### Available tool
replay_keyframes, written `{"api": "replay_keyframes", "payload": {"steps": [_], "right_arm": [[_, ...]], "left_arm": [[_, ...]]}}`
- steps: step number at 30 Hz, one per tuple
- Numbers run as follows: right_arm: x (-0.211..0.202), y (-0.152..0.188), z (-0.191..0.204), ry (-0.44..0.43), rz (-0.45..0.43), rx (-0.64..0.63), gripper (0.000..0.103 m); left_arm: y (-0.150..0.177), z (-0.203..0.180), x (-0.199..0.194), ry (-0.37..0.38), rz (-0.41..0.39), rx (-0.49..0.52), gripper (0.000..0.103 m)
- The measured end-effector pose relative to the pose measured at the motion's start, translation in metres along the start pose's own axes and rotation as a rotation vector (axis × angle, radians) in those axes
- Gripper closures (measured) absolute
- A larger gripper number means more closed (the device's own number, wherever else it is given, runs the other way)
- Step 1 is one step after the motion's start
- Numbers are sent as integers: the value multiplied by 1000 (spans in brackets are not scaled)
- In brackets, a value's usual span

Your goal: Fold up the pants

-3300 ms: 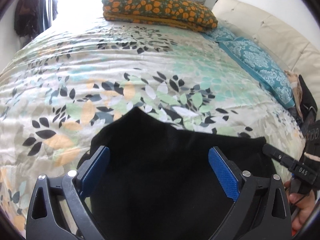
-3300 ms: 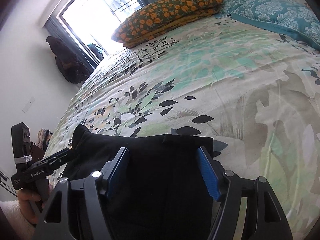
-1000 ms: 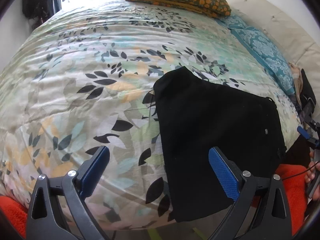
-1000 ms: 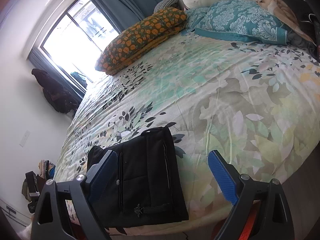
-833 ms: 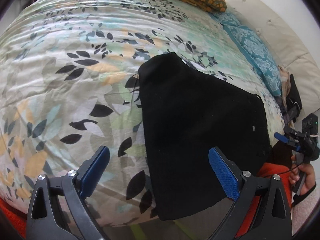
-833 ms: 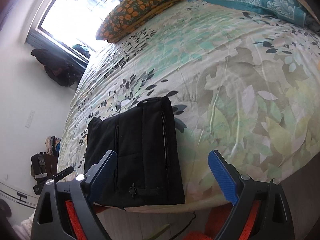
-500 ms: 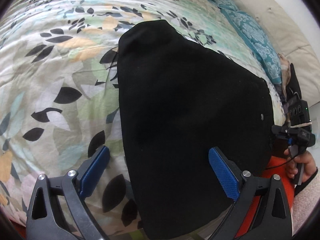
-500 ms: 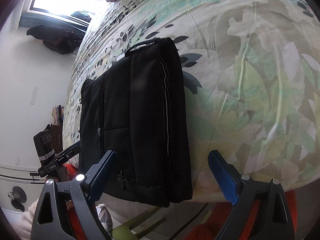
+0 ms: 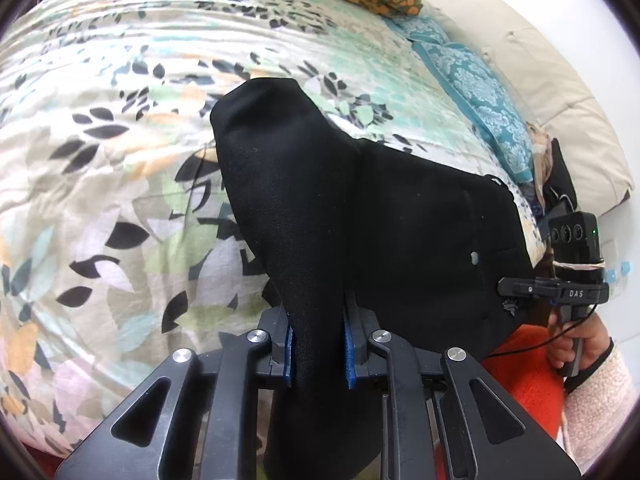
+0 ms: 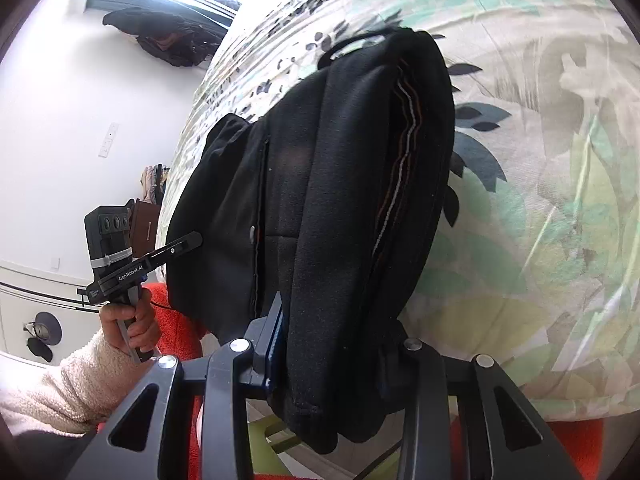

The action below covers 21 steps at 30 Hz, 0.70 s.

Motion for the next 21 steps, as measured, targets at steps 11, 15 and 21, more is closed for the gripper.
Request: {"api": "replay_keyframes", "payload": {"steps": [11,15,21], "right_arm": [[-14,1,66,-60,-93,-138,70],[10,-1,51,-39,-77,-151,70],[55,1,5,151,-76,-48,15]], "left_arm": [[-16,47,-74,15,-128,-95,86],[-12,80,-59,-70,-117,-101,82],[12,132,-52,-346,-128,-166,22]]}}
Point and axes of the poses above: each gripper's, at about its wrist camera, not at the fingertips, and x roughly the way its jaws point, z to its left, y to its underside, the point moved 8 cm from there along x, roughly the way its jaws point, and after that the axes turned 7 degrees about z, right-handed, at the moved point
